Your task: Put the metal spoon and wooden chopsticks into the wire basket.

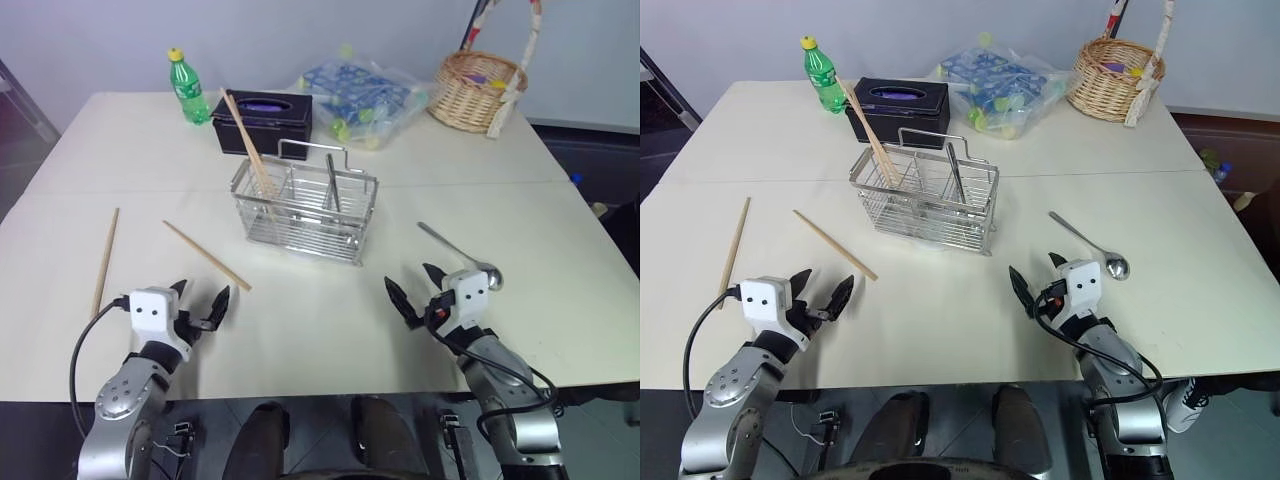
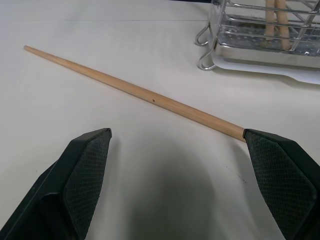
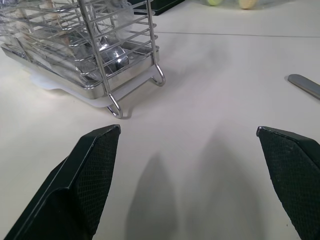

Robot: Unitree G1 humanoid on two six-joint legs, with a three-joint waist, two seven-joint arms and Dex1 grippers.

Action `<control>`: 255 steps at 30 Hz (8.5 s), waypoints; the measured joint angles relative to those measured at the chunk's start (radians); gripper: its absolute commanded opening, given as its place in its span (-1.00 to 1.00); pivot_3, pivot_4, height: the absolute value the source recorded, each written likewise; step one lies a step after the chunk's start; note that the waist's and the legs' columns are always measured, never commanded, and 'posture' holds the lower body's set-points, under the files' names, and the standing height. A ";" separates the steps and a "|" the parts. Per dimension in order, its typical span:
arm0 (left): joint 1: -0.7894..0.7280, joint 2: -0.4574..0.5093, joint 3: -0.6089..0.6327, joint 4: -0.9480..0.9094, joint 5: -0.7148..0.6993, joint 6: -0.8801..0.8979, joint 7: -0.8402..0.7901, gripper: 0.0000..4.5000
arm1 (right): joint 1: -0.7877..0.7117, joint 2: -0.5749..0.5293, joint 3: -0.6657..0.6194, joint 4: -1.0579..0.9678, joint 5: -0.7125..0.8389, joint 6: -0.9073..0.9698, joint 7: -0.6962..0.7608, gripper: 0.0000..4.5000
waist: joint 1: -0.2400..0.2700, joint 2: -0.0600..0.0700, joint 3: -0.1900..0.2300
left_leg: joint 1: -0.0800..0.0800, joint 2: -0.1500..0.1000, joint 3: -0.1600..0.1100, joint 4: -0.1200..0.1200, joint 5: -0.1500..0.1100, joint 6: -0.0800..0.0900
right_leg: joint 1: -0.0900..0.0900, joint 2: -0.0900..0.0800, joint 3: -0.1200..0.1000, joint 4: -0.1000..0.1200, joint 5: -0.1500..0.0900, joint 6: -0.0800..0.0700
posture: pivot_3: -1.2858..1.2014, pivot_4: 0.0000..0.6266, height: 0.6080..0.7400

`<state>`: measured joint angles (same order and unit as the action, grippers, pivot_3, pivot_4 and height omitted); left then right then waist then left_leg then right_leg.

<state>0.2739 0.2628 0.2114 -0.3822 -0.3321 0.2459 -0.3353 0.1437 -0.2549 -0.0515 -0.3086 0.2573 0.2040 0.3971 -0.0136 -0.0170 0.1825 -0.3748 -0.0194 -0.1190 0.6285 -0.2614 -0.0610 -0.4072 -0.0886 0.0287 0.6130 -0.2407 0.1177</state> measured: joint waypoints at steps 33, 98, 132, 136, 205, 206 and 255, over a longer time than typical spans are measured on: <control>0.025 -0.003 0.001 0.008 -0.004 -0.037 -0.010 0.97 | -0.001 0.000 0.003 0.000 0.000 0.000 0.012 1.00 | 0.000 0.000 0.000 | 0.000 0.000 0.000 0.000 0.000 0.000 | 0.000 0.000 0.000 0.000 0.000 0.000 | 0.03 -0.52 1.00; -0.323 0.533 0.052 -0.129 -0.509 0.278 -0.639 0.97 | -0.417 -0.573 -0.111 0.343 0.139 0.378 0.437 1.00 | -0.007 0.005 0.005 | 0.000 0.001 0.001 0.000 0.000 0.001 | 0.000 0.000 0.000 0.001 -0.001 -0.002 | 0.03 -0.52 1.00; -0.267 0.498 0.112 -0.246 -0.533 0.296 -0.435 0.97 | -0.837 -0.587 0.164 0.984 -0.188 0.156 0.776 1.00 | -0.006 0.001 0.002 | 0.002 0.001 0.001 0.003 0.000 0.001 | 0.003 0.000 0.000 0.001 -0.001 -0.002 | 0.03 -0.52 1.00; -0.277 0.487 0.111 -0.246 -0.531 0.296 -0.423 0.97 | -0.825 -0.581 0.162 0.920 -0.196 0.223 0.743 1.00 | -0.006 0.001 0.002 | 0.002 0.001 0.001 0.003 0.000 0.001 | 0.003 0.000 0.000 0.001 0.000 -0.002 | 0.03 -0.52 1.00; -0.363 0.485 0.117 -0.128 -0.542 0.326 -0.467 1.00 | -0.931 0.120 -0.064 0.058 0.236 0.471 0.005 -0.98 | -0.014 0.009 0.007 | -0.001 0.001 0.001 -0.001 0.000 0.001 | -0.004 0.001 0.000 0.005 0.002 0.001 | 0.03 -0.52 1.00; -0.363 0.485 0.117 -0.128 -0.541 0.326 -0.466 1.00 | -0.927 0.122 -0.060 0.060 0.236 0.460 0.004 -0.98 | -0.016 0.009 0.007 | -0.001 0.001 0.001 -0.001 0.000 0.001 | -0.004 0.001 0.000 0.005 0.002 0.001 | 0.03 -0.52 1.00; -0.301 0.372 0.157 0.044 -0.322 0.160 -0.326 1.00 | -0.819 -0.144 0.009 -0.069 0.281 0.476 0.110 0.97 | -0.027 0.008 0.007 | -0.001 0.001 0.001 -0.002 0.000 0.001 | -0.004 0.001 0.000 0.004 0.001 0.001 | 0.03 -0.52 1.00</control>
<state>-0.0271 0.6345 0.3680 -0.3384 -0.6542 0.4059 -0.6616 -0.6754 -0.3993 -0.0424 -0.3780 0.5385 0.6802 0.5075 -0.0407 -0.0086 0.1891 -0.3758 -0.0188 -0.1184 0.6268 -0.2618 -0.0599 -0.4116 -0.0879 0.0288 0.6168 -0.2394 0.1182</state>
